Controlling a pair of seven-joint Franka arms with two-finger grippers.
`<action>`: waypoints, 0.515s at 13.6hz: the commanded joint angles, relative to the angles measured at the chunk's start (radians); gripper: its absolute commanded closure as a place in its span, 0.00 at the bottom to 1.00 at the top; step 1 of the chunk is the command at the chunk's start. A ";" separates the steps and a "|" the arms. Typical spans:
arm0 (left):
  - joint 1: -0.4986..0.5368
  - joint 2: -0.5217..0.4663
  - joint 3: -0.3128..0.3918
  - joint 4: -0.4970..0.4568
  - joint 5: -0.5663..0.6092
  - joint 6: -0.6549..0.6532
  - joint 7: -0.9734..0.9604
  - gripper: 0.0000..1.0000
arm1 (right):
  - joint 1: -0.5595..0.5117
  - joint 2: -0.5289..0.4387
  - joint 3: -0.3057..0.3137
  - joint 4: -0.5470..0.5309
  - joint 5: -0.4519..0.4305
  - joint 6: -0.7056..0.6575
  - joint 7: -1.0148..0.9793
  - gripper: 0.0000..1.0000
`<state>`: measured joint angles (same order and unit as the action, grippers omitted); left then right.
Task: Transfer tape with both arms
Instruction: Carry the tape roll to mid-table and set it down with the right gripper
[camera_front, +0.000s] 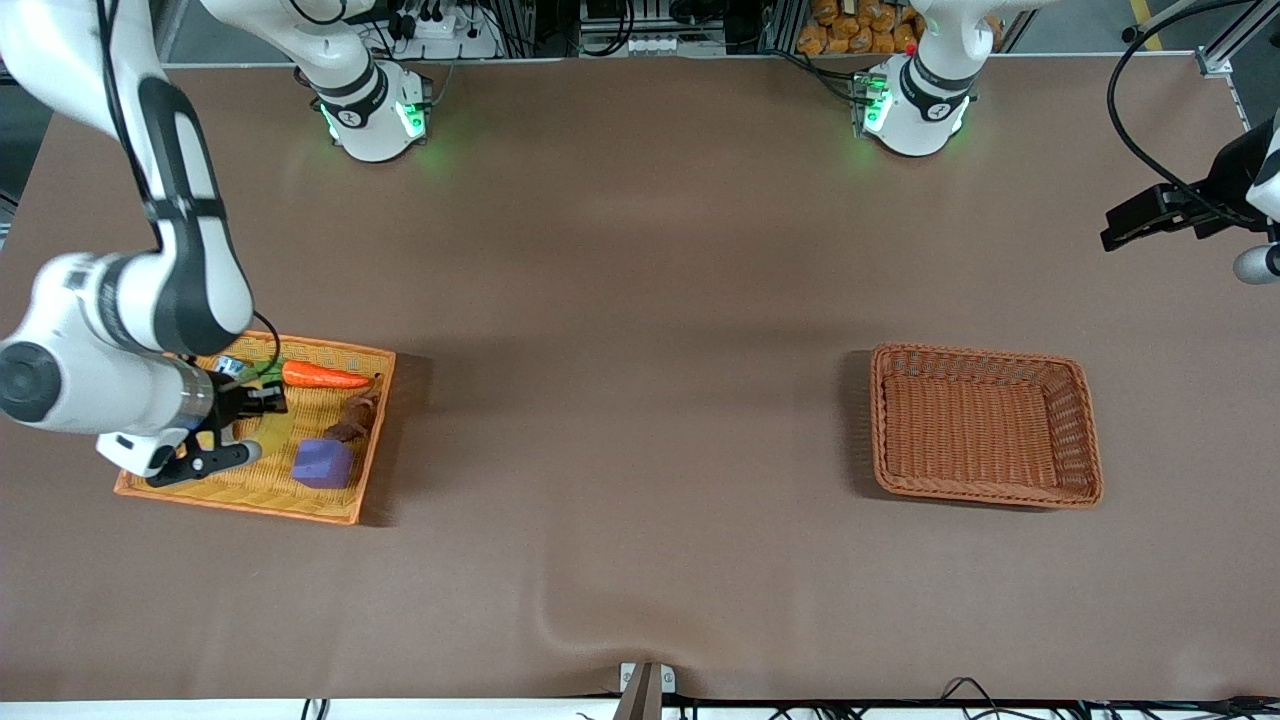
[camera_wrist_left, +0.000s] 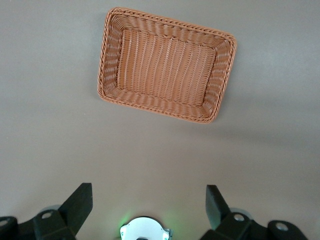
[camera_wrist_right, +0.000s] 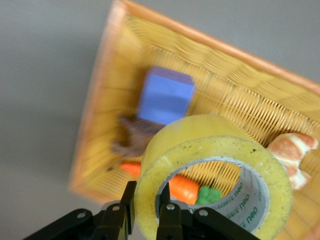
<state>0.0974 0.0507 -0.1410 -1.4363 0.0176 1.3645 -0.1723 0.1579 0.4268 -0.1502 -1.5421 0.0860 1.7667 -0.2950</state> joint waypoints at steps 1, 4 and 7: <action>0.007 -0.003 -0.002 0.001 -0.004 0.005 0.010 0.00 | 0.159 0.012 -0.003 0.120 0.012 -0.098 0.217 1.00; 0.007 -0.003 -0.002 -0.001 -0.002 0.005 0.010 0.00 | 0.403 0.053 -0.002 0.135 0.023 -0.049 0.663 1.00; 0.030 -0.005 -0.003 -0.001 -0.004 0.005 0.011 0.00 | 0.589 0.162 0.003 0.171 0.102 0.162 0.965 1.00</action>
<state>0.1048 0.0511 -0.1402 -1.4367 0.0176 1.3646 -0.1723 0.6780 0.5015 -0.1324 -1.4352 0.1416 1.8509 0.5291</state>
